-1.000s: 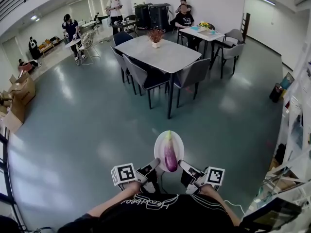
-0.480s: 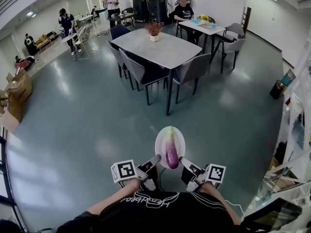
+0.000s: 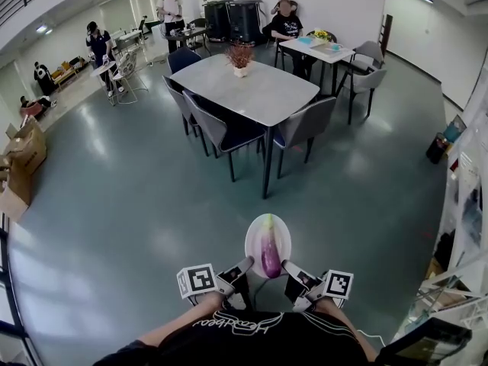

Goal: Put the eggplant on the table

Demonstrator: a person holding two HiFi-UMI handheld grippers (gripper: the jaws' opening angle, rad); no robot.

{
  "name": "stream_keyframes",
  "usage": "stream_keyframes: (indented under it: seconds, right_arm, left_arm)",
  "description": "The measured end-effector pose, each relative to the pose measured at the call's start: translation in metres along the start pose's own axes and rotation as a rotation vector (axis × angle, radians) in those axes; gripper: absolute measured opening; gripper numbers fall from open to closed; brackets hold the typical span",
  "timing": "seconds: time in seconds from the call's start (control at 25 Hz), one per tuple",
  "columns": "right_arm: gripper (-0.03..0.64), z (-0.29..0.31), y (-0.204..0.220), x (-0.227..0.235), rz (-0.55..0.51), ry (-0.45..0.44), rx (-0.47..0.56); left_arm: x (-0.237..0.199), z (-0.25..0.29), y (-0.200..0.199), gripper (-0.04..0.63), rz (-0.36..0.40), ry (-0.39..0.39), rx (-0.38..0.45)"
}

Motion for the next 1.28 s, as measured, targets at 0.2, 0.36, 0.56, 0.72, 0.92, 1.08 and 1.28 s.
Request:
stream_keyframes:
  seconds: [0.2, 0.36, 0.56, 0.72, 0.92, 1.08, 1.28]
  right_arm:
    - [0.026, 0.048, -0.027, 0.001, -0.007, 0.023, 0.004]
    - [0.025, 0.093, -0.048, -0.001, 0.0, 0.03, 0.017]
    - [0.025, 0.149, -0.072, -0.005, -0.031, 0.037, 0.009]
    - [0.025, 0.195, -0.092, 0.001, -0.032, 0.039, 0.022]
    - [0.025, 0.243, -0.111, 0.011, -0.04, 0.031, 0.033]
    - [0.025, 0.269, -0.121, 0.02, -0.04, 0.033, 0.05]
    - [0.023, 0.284, -0.132, 0.025, -0.053, 0.037, 0.059]
  left_arm:
    - [0.001, 0.019, -0.054, 0.025, 0.007, -0.001, -0.013]
    - [0.003, 0.034, -0.103, 0.025, 0.018, 0.009, -0.017]
    - [0.002, 0.045, -0.161, 0.025, 0.011, 0.022, -0.01]
    - [-0.006, 0.063, -0.211, 0.025, 0.032, 0.037, -0.015]
    - [-0.018, 0.081, -0.261, 0.025, 0.035, 0.047, -0.025]
    - [-0.026, 0.091, -0.29, 0.025, 0.059, 0.045, -0.038]
    - [-0.03, 0.104, -0.307, 0.025, 0.066, 0.058, -0.049]
Point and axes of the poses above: the fingertips, and each gripper's own axes: z forward along the fingers, x to its right, y out of its underside, the point moved 5 cm from there along -z, backward along the fingers, and after that the axes turned 4 degrees about x, right-handed, at the moved point
